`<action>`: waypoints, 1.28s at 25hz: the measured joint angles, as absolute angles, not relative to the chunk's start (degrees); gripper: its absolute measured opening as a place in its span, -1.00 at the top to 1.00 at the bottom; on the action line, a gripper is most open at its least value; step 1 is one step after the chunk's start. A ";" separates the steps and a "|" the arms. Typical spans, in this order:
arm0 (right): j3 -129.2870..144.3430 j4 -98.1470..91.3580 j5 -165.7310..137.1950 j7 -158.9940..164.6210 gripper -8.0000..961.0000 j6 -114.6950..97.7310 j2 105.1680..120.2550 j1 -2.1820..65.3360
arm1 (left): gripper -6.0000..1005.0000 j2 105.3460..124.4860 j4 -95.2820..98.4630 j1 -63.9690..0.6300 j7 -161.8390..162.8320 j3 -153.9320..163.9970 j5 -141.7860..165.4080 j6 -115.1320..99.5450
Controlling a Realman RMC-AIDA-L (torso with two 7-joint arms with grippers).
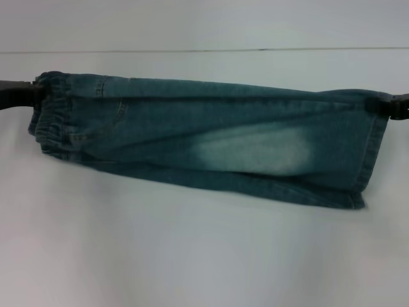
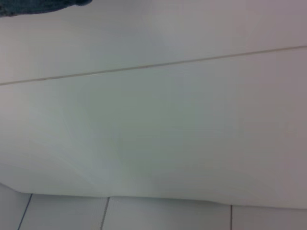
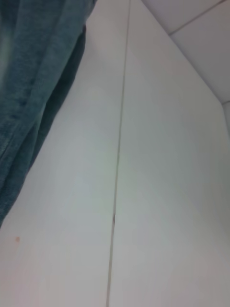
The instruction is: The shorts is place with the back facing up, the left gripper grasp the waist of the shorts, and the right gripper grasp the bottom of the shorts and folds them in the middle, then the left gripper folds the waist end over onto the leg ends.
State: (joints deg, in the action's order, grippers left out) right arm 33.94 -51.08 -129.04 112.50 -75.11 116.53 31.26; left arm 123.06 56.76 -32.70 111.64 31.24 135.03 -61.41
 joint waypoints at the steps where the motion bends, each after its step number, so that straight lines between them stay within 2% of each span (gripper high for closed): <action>1: 33.99 -50.88 -129.01 112.48 0.88 -74.62 116.55 31.37 | 0.91 123.08 56.64 -32.66 111.64 31.56 135.02 -60.91; 9: 34.70 -48.40 -129.37 112.12 0.89 -69.92 116.76 32.31 | 0.90 123.73 54.88 -32.43 111.63 35.27 134.99 -55.46; 14: 36.88 -48.30 -129.34 112.02 0.77 -69.14 116.85 32.47 | 0.86 123.68 53.37 -32.93 111.58 36.63 134.99 -52.83; 22: 40.03 -48.13 -129.73 113.32 0.60 -64.55 118.02 32.97 | 0.71 124.03 53.12 -33.10 111.39 43.30 134.59 -46.55; 27: 40.16 -49.91 -131.41 113.49 0.11 -65.71 117.89 32.68 | 0.48 123.88 53.34 -33.08 111.22 44.24 134.00 -46.40; 32: 39.42 -54.00 -128.95 111.41 -0.12 -69.29 118.14 29.98 | 0.20 123.32 56.02 -30.65 107.70 43.68 128.20 -52.48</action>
